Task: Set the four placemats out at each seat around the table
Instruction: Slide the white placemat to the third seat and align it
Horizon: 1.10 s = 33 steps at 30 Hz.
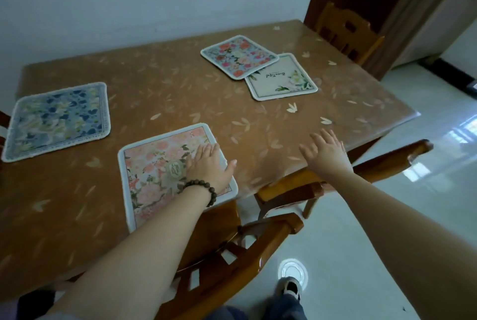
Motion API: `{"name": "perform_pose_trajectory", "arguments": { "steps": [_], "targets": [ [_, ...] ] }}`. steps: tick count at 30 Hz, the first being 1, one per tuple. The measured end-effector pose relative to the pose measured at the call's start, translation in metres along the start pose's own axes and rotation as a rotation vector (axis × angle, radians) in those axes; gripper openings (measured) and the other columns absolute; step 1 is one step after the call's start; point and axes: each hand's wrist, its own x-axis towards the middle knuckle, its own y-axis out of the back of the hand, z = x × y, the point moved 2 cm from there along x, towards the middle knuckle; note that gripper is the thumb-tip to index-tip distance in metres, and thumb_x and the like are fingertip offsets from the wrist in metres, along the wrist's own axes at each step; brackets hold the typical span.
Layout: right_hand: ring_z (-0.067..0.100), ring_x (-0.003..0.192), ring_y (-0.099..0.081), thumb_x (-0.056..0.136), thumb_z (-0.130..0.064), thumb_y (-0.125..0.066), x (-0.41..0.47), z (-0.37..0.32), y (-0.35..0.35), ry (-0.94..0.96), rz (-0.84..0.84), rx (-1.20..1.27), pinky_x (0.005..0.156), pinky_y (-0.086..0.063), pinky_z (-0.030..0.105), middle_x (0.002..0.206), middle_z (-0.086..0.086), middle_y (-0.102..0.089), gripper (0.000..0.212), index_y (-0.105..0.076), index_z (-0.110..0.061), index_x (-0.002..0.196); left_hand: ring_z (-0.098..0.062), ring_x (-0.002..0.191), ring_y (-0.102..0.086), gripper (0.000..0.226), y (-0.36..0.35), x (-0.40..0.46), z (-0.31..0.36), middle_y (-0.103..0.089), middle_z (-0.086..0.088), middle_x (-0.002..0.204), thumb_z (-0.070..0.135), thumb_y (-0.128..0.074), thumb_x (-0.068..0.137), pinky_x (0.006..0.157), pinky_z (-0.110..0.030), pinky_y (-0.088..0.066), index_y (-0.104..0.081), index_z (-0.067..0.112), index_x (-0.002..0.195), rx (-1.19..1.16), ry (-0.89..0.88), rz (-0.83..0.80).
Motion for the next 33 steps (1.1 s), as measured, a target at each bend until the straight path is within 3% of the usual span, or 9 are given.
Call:
{"name": "perform_pose_trajectory", "arguments": {
  "steps": [7,12,21,26,33],
  "targets": [
    [0.022,0.145,-0.005,0.089,-0.065,-0.03,0.015,0.081,0.021,-0.064,0.025,0.028,0.116,-0.005,0.047,0.157,0.004,-0.019,0.066,-0.032,-0.028,0.143,-0.019,0.143,-0.009,0.078,-0.005,0.012,0.076,-0.017,0.001,0.156,0.07,-0.022,0.085,0.113,-0.049,-0.01,-0.016,0.024,0.148,0.026,-0.03,0.006],
    [0.023,0.145,-0.005,0.089,-0.065,-0.03,0.046,0.137,0.028,0.027,0.023,0.02,0.115,-0.004,0.046,0.157,0.004,-0.018,0.066,-0.031,-0.028,0.143,-0.021,0.144,-0.009,0.076,-0.022,0.022,0.137,-0.018,-0.001,0.156,0.068,-0.022,0.086,0.114,-0.047,-0.009,-0.017,0.024,0.148,0.045,-0.015,0.056],
    [0.022,0.145,-0.004,0.09,-0.062,-0.032,0.119,0.251,0.055,0.188,-0.055,0.029,0.116,-0.005,0.044,0.157,0.007,-0.018,0.066,-0.032,-0.023,0.144,-0.021,0.144,-0.009,0.076,-0.039,0.043,0.252,-0.018,-0.001,0.156,0.067,-0.024,0.087,0.115,-0.049,-0.01,-0.015,0.024,0.148,0.074,0.165,0.139],
    [0.023,0.145,-0.004,0.091,-0.061,-0.031,0.154,0.261,0.059,0.299,-0.086,0.048,0.117,-0.006,0.045,0.157,0.008,-0.017,0.067,-0.03,-0.022,0.145,-0.02,0.144,-0.008,0.075,-0.039,0.045,0.29,-0.016,-0.001,0.157,0.065,-0.028,0.088,0.115,-0.05,-0.011,-0.013,0.025,0.149,0.072,0.223,0.152],
    [0.023,0.145,-0.004,0.093,-0.055,-0.036,0.193,0.235,0.048,0.424,-0.146,0.07,0.116,-0.006,0.044,0.157,0.009,-0.016,0.061,-0.03,-0.022,0.144,-0.02,0.144,-0.009,0.075,-0.037,0.07,0.294,-0.017,-0.003,0.156,0.065,-0.029,0.088,0.114,-0.049,-0.011,-0.013,0.024,0.149,0.073,0.284,0.156]
  ]
}}
